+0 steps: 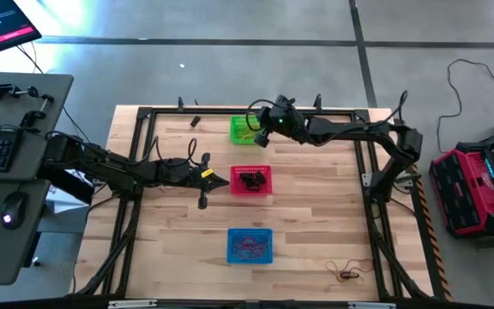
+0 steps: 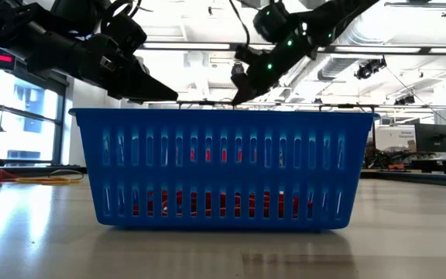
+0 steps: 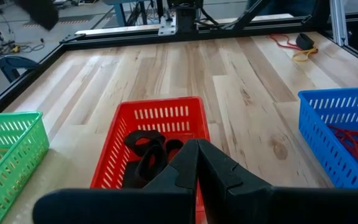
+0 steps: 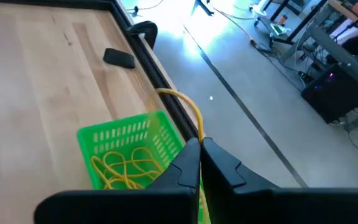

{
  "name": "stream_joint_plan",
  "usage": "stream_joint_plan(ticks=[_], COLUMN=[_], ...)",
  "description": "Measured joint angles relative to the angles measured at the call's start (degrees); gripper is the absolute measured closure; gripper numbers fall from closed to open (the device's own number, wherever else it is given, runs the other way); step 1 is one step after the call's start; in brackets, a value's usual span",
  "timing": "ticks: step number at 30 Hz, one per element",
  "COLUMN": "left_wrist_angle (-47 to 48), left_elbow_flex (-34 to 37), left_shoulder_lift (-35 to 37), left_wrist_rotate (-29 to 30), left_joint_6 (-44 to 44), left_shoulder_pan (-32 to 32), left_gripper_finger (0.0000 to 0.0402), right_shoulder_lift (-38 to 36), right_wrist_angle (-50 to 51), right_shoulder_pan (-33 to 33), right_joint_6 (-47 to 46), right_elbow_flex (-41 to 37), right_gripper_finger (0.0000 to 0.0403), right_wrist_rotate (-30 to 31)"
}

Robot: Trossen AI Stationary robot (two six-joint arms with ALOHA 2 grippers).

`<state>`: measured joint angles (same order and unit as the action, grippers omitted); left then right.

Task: Sort rubber bands into baskets
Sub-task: Put the yellow rubber band into the green bin

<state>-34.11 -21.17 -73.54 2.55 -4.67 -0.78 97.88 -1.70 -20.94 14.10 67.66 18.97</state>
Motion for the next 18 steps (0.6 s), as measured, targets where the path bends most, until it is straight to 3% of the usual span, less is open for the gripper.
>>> stream_joint_plan(ticks=[18], left_wrist_angle=[0.0], left_elbow_flex=[0.0], left_shoulder_lift=[0.0], left_wrist_rotate=[0.0], left_joint_6=[0.0], left_shoulder_pan=[0.0], left_gripper_finger=[0.0401], right_shoulder_lift=[9.5], right_wrist_angle=[-1.7], right_shoulder_pan=[-4.0], right_joint_6=[-5.3], right_elbow_flex=[0.9], right_gripper_finger=[0.0403], right_wrist_rotate=[-4.5])
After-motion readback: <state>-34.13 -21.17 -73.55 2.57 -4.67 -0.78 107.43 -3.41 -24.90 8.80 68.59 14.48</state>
